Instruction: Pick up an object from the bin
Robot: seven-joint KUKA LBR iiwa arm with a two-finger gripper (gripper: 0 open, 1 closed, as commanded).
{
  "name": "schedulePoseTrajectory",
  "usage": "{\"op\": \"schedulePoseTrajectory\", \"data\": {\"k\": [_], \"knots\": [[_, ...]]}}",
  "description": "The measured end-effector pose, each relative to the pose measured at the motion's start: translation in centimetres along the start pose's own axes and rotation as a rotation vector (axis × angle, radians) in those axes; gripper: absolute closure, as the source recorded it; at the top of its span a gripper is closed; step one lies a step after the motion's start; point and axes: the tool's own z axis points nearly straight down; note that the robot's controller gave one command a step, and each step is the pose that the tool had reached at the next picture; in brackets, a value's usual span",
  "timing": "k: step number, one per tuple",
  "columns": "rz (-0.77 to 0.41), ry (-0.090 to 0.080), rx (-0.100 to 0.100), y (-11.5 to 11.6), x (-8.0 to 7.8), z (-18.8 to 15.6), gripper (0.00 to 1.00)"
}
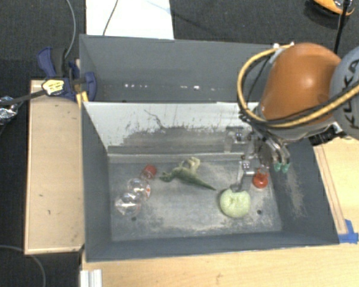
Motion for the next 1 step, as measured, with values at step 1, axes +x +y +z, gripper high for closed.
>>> {"op": "schedulePoseTrajectory", "data": {"k": [1], "knots": [[0.0, 0.0, 0.0, 0.0, 0.0, 0.0, 0.0]]}}
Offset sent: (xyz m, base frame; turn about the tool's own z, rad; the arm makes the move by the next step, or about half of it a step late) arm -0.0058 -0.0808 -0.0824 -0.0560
